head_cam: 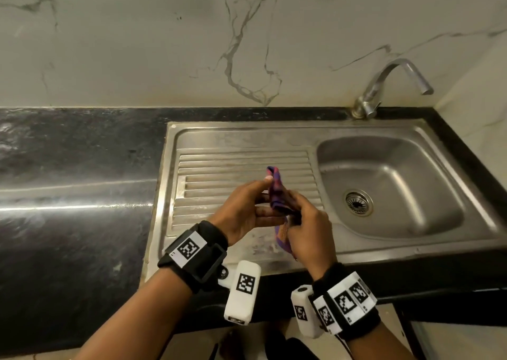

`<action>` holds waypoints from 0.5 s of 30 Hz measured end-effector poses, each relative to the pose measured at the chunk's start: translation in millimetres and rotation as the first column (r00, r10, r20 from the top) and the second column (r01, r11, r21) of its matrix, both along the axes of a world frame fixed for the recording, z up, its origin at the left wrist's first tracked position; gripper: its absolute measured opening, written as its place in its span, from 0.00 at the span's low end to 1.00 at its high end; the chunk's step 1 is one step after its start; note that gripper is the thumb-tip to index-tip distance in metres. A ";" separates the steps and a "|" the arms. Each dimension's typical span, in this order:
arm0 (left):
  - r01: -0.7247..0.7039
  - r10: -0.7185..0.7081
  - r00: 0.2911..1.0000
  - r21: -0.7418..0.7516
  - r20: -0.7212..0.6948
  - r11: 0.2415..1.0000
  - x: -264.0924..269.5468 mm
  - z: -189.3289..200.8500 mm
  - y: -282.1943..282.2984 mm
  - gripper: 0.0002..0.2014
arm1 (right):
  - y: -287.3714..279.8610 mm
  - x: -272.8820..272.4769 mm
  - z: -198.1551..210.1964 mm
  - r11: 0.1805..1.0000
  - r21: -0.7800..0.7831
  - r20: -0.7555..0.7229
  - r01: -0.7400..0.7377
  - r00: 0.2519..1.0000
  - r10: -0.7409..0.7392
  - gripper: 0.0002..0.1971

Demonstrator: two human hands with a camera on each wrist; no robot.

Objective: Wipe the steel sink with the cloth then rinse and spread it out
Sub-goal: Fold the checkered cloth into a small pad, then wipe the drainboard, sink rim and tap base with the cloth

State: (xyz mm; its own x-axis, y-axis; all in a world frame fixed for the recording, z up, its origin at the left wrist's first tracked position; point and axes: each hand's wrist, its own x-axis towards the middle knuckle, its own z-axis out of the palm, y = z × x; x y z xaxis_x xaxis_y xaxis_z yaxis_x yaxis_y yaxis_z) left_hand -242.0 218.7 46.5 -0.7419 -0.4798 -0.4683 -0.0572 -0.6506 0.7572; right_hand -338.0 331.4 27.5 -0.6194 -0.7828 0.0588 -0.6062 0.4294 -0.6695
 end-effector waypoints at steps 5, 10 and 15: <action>0.053 -0.038 0.995 -0.184 0.088 0.981 -36.3 -6.4 4.4 0.07 | 4.4 -54.4 -5.1 0.981 -0.114 0.321 0.156 0.940 -0.112 0.11; 0.211 -0.120 0.960 -0.375 0.252 0.903 -73.6 -17.7 7.1 0.07 | 11.0 -110.5 -8.0 0.969 -0.117 0.441 0.220 0.885 -0.147 0.05; 0.406 -0.141 0.863 -0.500 0.486 0.765 -100.8 -31.1 -6.6 0.14 | 9.4 -170.6 -4.7 0.969 -0.125 0.383 0.211 0.912 -0.149 0.08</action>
